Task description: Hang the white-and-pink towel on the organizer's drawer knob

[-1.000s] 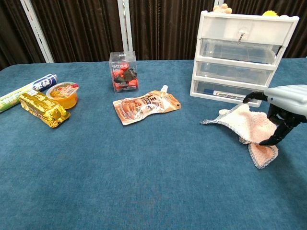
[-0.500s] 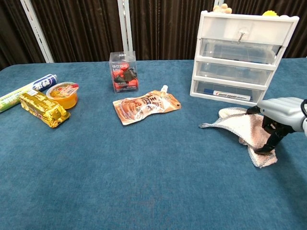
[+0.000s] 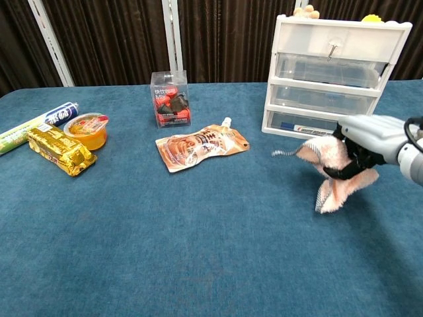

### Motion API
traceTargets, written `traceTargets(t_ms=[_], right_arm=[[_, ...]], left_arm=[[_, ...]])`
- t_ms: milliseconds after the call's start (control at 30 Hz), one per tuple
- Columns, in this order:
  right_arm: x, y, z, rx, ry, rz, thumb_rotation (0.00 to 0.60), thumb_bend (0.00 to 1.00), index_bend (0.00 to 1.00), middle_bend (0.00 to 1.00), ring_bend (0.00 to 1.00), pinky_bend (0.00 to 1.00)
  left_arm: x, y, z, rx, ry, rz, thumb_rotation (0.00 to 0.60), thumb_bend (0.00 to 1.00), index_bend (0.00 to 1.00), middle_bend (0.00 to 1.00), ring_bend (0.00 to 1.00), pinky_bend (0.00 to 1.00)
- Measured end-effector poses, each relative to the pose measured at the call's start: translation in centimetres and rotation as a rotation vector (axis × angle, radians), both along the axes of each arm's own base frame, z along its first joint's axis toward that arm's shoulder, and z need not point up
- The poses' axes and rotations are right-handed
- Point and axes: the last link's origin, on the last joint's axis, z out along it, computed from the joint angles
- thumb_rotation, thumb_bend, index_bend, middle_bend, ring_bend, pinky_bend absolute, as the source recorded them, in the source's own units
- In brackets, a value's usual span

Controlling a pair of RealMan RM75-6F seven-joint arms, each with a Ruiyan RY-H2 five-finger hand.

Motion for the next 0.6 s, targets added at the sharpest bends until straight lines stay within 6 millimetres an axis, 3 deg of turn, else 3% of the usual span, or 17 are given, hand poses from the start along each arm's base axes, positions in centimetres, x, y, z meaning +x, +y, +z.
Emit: traceTargets(t_ms=[600], right_arm=[[2.1, -0.8, 6.9, -0.411, -0.07, -0.004, 0.6, 0.4, 0.79, 0.96, 0.92, 0.82]], left_arm=[[0.2, -0.2, -0.1, 0.002, -0.015, -0.006, 0.6, 0.04, 0.0, 0.0, 0.0, 0.0]])
